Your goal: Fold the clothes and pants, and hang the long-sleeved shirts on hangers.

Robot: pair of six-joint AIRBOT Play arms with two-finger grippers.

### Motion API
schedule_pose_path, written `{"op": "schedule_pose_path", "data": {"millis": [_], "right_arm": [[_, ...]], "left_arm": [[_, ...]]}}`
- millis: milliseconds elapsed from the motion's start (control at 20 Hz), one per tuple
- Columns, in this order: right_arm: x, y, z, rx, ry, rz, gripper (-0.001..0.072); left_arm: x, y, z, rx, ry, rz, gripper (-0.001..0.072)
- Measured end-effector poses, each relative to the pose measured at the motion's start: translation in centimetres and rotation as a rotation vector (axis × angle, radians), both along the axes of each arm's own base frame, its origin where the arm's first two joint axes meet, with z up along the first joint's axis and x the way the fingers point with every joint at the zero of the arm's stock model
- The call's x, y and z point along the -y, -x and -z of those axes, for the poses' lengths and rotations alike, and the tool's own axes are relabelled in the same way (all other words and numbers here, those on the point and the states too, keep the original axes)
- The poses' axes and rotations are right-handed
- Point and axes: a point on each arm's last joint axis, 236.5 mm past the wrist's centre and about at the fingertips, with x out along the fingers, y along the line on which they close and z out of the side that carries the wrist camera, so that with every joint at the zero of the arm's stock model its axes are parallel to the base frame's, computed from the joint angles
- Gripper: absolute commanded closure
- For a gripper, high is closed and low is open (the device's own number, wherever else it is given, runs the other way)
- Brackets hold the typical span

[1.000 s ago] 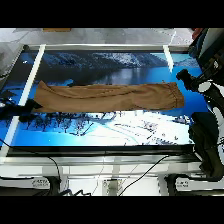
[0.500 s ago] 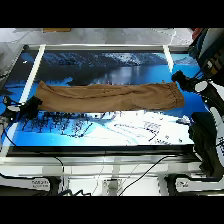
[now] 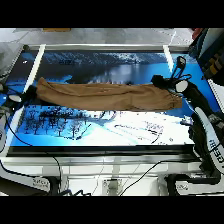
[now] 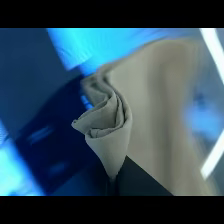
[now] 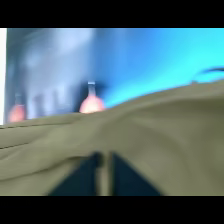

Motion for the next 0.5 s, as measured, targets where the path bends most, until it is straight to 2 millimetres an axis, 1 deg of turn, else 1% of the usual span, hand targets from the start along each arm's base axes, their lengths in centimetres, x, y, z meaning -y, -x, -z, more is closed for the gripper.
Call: {"op": "schedule_pose_path", "data": {"millis": [50,100,200,350,500], "right_arm": [[-1.2,-0.2,-0.5,0.026,0.002,-0.016,0.0687],[-2.4,-0.6,-1.2,0.06,0.003,-0.028,0.0687],[-4.7,-1.0,-2.5,0.105,0.0,-0.06,0.0687],[-8.0,-1.3,-3.7,0.11,-0.008,-0.128,0.0687],[-11.6,-1.7,-4.2,0.094,-0.014,-0.205,0.0687]], "left_arm": [[0.6,-1.0,-1.5,0.013,-0.013,0.04,0.0697],[1.4,-2.0,-3.5,0.029,-0.028,0.089,0.0697],[3.8,-3.1,-7.3,0.041,-0.063,0.215,0.0696],[7.0,-3.3,-13.4,0.083,-0.131,0.363,0.0697],[10.3,-2.1,-18.4,0.122,-0.206,0.485,0.0696]]}}
